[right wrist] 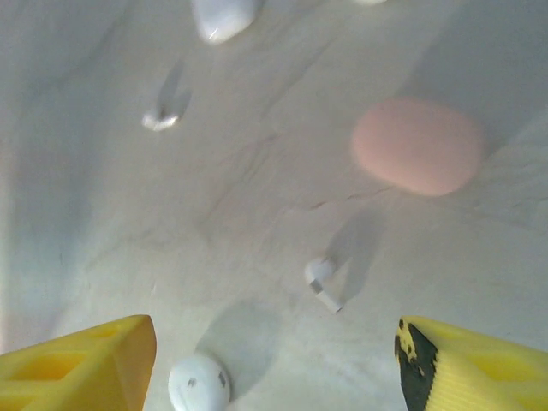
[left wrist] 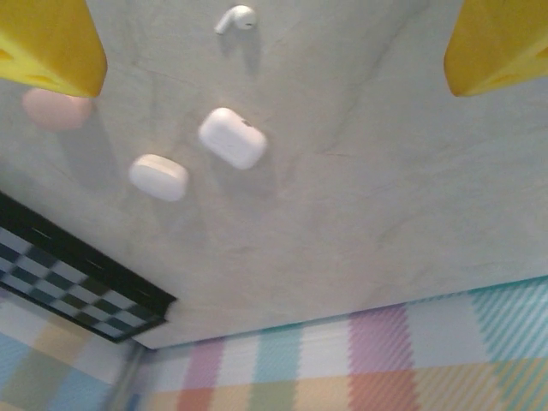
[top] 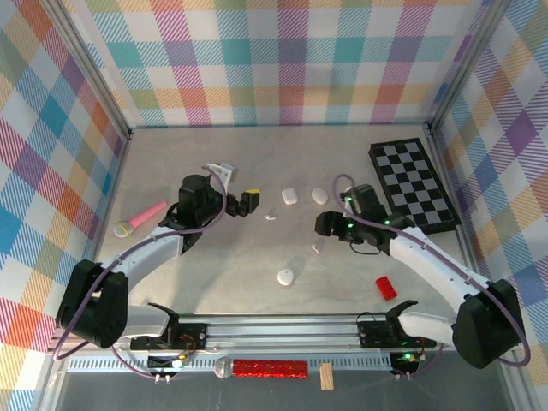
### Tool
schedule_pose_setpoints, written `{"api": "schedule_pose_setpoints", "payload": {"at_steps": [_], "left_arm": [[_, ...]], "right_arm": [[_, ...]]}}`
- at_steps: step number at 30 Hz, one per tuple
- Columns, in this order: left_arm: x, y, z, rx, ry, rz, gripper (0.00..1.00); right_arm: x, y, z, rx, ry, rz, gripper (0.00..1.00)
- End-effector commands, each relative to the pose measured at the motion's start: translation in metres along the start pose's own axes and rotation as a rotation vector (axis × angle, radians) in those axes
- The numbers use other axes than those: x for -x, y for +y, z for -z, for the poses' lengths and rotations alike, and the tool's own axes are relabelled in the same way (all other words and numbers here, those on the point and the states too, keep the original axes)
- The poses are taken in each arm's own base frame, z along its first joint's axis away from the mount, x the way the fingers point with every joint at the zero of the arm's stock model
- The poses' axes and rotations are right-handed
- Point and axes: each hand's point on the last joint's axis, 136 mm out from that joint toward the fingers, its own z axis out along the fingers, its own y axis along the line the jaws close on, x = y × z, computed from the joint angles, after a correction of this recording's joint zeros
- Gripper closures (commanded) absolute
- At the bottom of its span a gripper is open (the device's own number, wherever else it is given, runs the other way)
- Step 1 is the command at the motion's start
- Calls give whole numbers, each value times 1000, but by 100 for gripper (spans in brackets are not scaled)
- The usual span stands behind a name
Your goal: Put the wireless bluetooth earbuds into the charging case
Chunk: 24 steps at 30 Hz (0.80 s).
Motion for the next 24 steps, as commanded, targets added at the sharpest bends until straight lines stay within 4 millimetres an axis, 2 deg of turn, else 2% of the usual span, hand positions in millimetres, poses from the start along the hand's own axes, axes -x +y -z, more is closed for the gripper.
{"api": "schedule_pose_setpoints", "payload": {"at_steps": [1,7,9,15,19,24], "left_arm": [[22,25,14,84,-57,70,0],[26,48,30,161,-72,95,0],[26,50,32,166,-78,97,0],[24,48,34,154,-81,102,0],[25,48,33,147,-84,99,0],[26,48,34,150,-86,93,0]], "right_arm": [[-36,-2,-3,-145,151,143,26],[-78,33,-25,-241,317,388,24],[-91,45,-37,-253,366,468,24],[-118,61,-61,-289,474,555,23],[-124,67,-74,-293,513,556,23],[-127,61,-84,-371,551,518,23]]}}
